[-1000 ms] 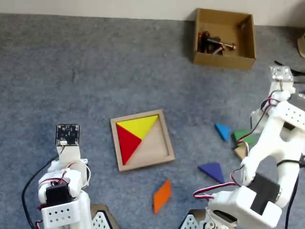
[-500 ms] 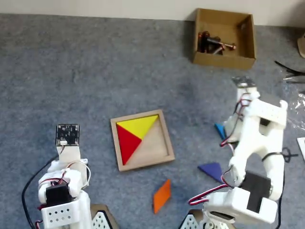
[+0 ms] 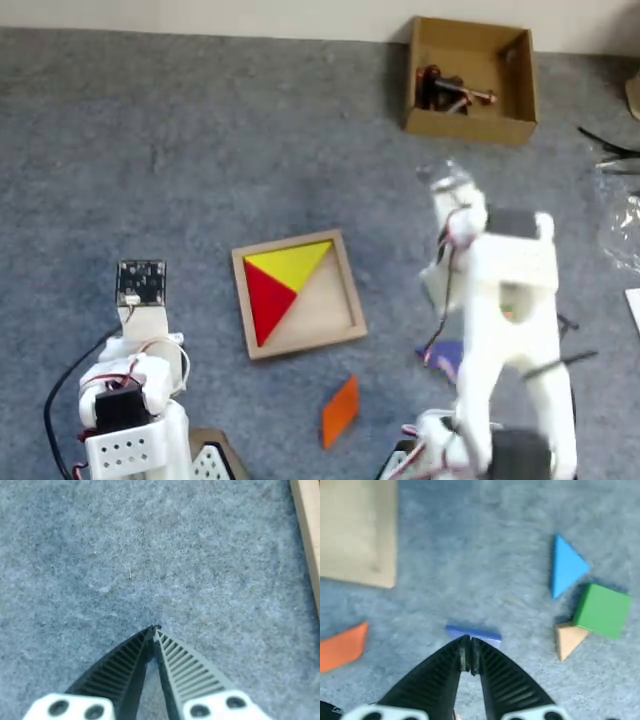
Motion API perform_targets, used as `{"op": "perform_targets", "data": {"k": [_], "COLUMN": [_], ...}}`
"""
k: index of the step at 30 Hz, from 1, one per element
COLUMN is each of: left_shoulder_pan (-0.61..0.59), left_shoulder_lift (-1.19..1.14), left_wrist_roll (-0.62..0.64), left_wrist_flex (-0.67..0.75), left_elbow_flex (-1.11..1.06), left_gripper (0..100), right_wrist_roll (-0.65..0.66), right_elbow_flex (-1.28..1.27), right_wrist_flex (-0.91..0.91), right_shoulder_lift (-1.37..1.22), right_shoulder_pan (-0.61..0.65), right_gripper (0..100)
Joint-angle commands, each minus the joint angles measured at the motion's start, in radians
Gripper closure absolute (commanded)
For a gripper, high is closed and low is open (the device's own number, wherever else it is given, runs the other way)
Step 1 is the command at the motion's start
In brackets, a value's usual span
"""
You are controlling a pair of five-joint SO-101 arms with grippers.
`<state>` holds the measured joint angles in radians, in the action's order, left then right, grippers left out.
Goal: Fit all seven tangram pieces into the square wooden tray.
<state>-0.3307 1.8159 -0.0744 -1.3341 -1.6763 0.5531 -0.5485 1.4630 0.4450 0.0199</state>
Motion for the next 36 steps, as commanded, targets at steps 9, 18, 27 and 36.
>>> {"op": "perform_targets", "data": {"k": [9,18,27,36], "left_shoulder_pan": [-0.013,-0.013,-0.013,-0.013], "left_shoulder_lift": [0.005,0.005,0.005,0.005], "left_wrist_roll": [0.009,0.009,0.009,0.009], "left_wrist_flex": [-0.005,-0.005,-0.005,-0.005], "left_elbow_flex": [-0.019,-0.019,-0.019,-0.019], "left_gripper": [99,99,99,99], "right_wrist_roll": [0.009,0.008,0.009,0.005], "right_elbow_flex": [-0.285,-0.400,-0.461,-0.476], "right_wrist_flex": [0.005,0.022,0.013,0.021], "right_shoulder_lift": [0.400,0.412,0.412,0.412], "right_shoulder_pan": [0.265,0.538,0.723,0.967], "right_gripper": [99.2,99.1,99.1,99.1]}}
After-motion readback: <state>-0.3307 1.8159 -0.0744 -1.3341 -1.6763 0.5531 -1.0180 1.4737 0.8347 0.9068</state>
